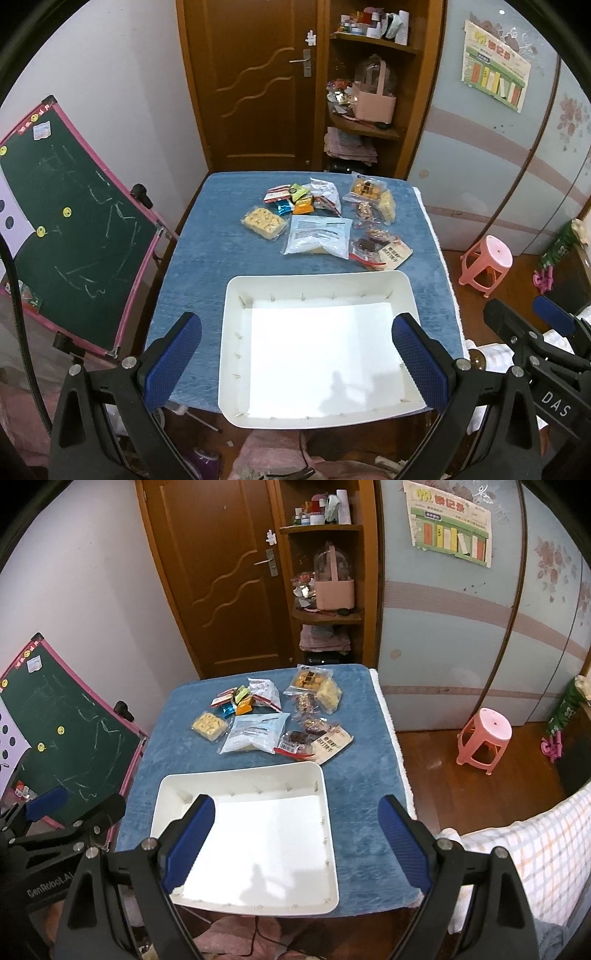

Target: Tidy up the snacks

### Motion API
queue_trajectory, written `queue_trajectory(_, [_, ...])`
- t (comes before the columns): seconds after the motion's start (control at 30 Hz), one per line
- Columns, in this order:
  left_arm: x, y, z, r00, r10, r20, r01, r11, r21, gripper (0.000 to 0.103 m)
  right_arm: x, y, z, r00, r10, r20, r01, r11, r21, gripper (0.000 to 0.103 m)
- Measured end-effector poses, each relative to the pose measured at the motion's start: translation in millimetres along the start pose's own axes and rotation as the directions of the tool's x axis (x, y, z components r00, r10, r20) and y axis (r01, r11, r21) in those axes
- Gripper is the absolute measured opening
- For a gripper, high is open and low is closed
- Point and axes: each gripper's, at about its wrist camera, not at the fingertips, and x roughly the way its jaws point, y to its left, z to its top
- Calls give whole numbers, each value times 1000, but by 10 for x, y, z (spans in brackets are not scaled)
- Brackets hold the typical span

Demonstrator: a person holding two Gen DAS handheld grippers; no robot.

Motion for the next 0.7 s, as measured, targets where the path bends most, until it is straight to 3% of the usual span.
queue_trajectory(0.2, [161, 37, 91, 1000, 21, -21, -21, 1000, 8, 103, 201, -3, 40, 999, 19, -35, -18, 1000, 14, 91])
queue_trajectory(0.4, [494, -5, 311, 998, -9, -64, 11, 1000, 29, 102, 396, -47, 154, 998, -13, -56, 15, 999, 29, 91])
queue_trajectory(0.7, [969, -203, 714, 996, -16, -92, 30, 988, 154, 102, 795, -173, 480, 995, -42, -91, 48, 996, 71, 91])
